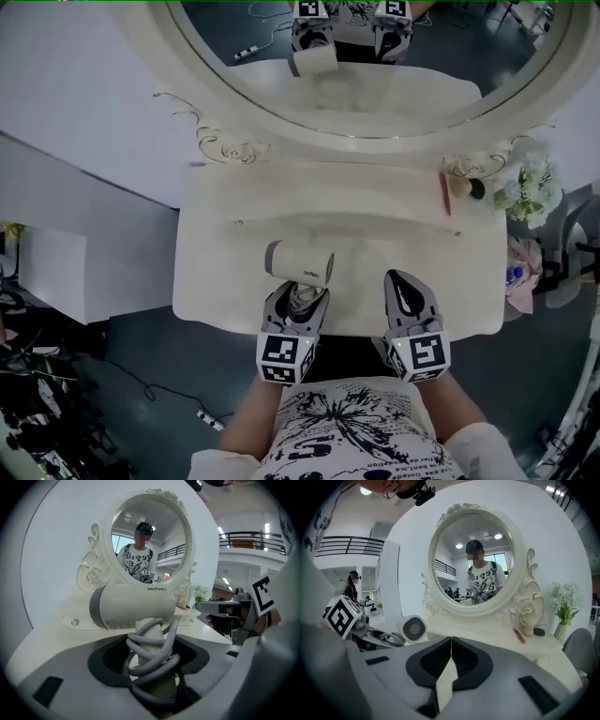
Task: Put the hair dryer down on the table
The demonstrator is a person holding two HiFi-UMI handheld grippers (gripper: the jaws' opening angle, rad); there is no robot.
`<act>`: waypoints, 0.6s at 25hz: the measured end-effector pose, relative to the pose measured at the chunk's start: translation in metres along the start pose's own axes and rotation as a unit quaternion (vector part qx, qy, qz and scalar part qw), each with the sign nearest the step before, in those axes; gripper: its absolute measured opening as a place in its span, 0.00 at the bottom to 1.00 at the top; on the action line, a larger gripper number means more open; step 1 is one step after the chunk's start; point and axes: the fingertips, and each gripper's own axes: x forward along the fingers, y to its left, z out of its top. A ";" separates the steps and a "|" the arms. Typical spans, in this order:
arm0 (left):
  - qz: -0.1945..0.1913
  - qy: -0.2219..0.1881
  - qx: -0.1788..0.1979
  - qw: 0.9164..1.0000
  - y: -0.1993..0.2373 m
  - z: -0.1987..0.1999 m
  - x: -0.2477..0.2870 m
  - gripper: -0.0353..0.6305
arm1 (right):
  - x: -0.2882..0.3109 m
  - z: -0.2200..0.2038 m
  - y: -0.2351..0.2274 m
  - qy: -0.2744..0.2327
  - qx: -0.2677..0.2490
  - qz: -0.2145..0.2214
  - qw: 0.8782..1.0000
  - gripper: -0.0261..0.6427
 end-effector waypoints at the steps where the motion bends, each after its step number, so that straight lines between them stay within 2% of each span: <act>1: 0.004 0.009 -0.007 1.000 0.003 -0.008 0.004 0.45 | 0.002 -0.005 0.000 0.001 -0.002 0.002 1.000 0.07; 5: 0.017 0.044 -0.028 0.999 0.016 -0.039 0.021 0.45 | 0.010 -0.016 0.002 -0.010 -0.028 0.008 1.000 0.07; 9: 0.026 0.086 -0.027 0.996 0.025 -0.062 0.041 0.45 | 0.012 -0.027 0.002 -0.006 -0.027 0.010 1.000 0.07; 15: 0.036 0.120 -0.039 0.991 0.034 -0.073 0.065 0.45 | 0.015 -0.032 -0.003 -0.003 -0.033 0.006 0.999 0.07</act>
